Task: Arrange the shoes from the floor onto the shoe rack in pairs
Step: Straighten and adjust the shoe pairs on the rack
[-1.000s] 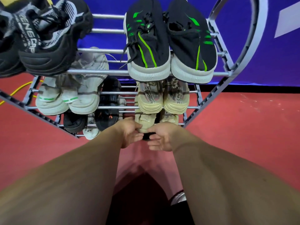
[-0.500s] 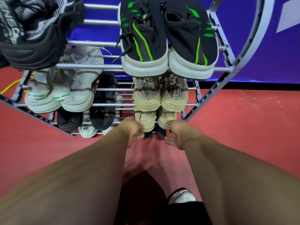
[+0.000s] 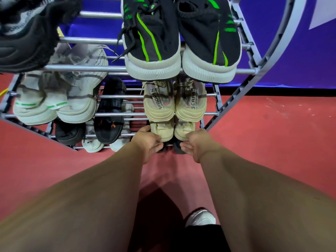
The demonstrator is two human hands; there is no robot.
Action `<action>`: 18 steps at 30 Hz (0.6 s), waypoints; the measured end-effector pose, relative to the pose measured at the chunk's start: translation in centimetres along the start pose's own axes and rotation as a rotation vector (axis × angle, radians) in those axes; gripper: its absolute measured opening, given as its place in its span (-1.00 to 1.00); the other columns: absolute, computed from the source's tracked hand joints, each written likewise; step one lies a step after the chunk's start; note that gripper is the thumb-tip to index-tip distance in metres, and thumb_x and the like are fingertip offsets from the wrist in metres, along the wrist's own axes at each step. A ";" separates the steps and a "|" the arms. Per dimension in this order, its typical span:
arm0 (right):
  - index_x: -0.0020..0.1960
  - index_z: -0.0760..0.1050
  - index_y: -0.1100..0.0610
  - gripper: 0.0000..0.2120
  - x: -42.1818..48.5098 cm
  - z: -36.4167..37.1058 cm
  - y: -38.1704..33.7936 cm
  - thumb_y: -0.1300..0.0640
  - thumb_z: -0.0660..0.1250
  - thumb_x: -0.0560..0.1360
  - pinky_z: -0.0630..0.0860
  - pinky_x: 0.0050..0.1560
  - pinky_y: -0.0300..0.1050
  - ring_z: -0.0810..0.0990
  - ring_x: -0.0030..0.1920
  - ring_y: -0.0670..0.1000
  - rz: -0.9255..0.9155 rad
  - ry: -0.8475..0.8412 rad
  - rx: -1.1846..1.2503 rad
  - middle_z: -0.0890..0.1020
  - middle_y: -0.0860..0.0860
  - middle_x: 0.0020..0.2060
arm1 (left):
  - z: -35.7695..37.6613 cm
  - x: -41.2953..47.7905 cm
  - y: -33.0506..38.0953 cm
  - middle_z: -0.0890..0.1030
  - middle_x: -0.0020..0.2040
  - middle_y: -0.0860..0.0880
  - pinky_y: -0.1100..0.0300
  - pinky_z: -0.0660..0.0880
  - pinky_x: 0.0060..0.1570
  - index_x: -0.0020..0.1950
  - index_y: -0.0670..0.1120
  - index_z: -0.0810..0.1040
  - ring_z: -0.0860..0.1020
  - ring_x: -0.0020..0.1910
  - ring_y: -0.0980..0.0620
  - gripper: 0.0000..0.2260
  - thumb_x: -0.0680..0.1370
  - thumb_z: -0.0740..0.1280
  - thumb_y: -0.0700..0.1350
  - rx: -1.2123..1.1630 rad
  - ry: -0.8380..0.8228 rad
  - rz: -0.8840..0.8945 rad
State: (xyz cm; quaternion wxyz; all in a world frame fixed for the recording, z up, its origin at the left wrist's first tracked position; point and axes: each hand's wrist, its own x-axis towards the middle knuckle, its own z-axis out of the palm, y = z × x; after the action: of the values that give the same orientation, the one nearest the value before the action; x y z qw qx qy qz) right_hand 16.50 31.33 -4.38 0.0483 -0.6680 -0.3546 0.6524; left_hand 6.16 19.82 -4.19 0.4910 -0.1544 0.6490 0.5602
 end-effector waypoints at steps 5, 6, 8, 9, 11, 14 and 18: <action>0.48 0.31 0.00 -0.55 0.7 0.0 -0.1 0.27 0.20 0.63 0.63 -0.37 -0.15 0.68 -0.17 0.11 -0.104 -0.024 -0.066 0.65 0.16 0.04 | 0.1 0.3 -0.1 0.64 0.12 -0.16 0.10 0.61 0.00 0.51 -0.02 0.32 0.65 0.02 -0.05 -0.45 0.59 0.29 -0.41 -0.043 0.000 0.022; 0.48 0.31 -0.01 -0.55 1.0 0.1 0.0 0.27 0.17 0.63 0.57 -0.42 -0.17 0.61 -0.26 0.08 -0.095 -0.015 -0.089 0.63 0.13 -0.06 | 0.1 0.3 -0.1 0.64 0.16 -0.17 0.11 0.61 -0.03 0.51 -0.02 0.32 0.65 0.05 -0.07 -0.45 0.59 0.29 -0.41 -0.048 0.002 0.025; 0.47 0.35 -0.03 -0.58 1.6 0.1 0.1 0.24 0.11 0.65 0.35 -0.51 -0.22 0.40 -0.40 0.04 -0.037 0.010 -0.109 0.47 0.07 -0.27 | 0.1 0.4 -0.1 0.64 0.18 -0.18 0.11 0.62 -0.02 0.50 -0.01 0.32 0.65 0.09 -0.08 -0.46 0.59 0.30 -0.40 -0.051 0.002 0.030; 0.47 0.36 -0.03 -0.60 1.8 0.1 0.1 0.19 0.10 0.67 0.27 -0.55 -0.23 0.32 -0.43 0.04 -0.002 0.020 -0.093 0.41 0.08 -0.32 | 0.1 0.4 -0.1 0.64 0.17 -0.17 0.11 0.62 0.00 0.50 -0.01 0.32 0.66 0.08 -0.07 -0.46 0.59 0.31 -0.39 -0.053 0.000 0.030; 0.43 0.39 0.02 -0.65 2.1 0.0 0.0 0.16 0.11 0.66 0.23 -0.57 -0.21 0.27 -0.44 0.04 0.030 0.020 -0.065 0.46 0.22 -0.33 | 0.0 0.4 -0.2 0.64 0.17 -0.17 0.10 0.62 0.03 0.51 0.00 0.30 0.66 0.08 -0.07 -0.44 0.58 0.31 -0.39 -0.061 -0.001 0.028; 0.15 0.40 0.06 -0.83 1.3 0.3 -0.1 0.23 0.14 0.62 0.21 -0.53 -0.20 0.21 -0.49 -0.01 0.019 0.007 -0.073 0.36 0.12 -0.37 | 0.0 0.4 -0.2 0.63 0.19 -0.18 0.10 0.62 0.04 0.52 0.00 0.30 0.65 0.10 -0.08 -0.44 0.59 0.31 -0.39 -0.065 -0.004 0.027; 0.12 0.35 0.06 -0.82 1.5 0.6 0.1 0.31 0.11 0.62 0.56 -0.38 -0.17 0.62 -0.37 0.01 -0.016 -0.020 0.006 0.58 -0.02 -0.19 | -0.2 0.6 -0.1 0.64 0.16 -0.18 0.13 0.63 -0.03 0.51 -0.02 0.32 0.66 0.05 -0.06 -0.47 0.59 0.32 -0.37 -0.052 0.004 0.033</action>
State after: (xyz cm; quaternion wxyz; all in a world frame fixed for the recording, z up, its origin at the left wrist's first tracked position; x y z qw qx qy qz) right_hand 15.88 31.78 -5.75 0.0518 -0.6586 -0.3585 0.6596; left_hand 5.86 19.79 -4.81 0.4761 -0.1576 0.6377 0.5846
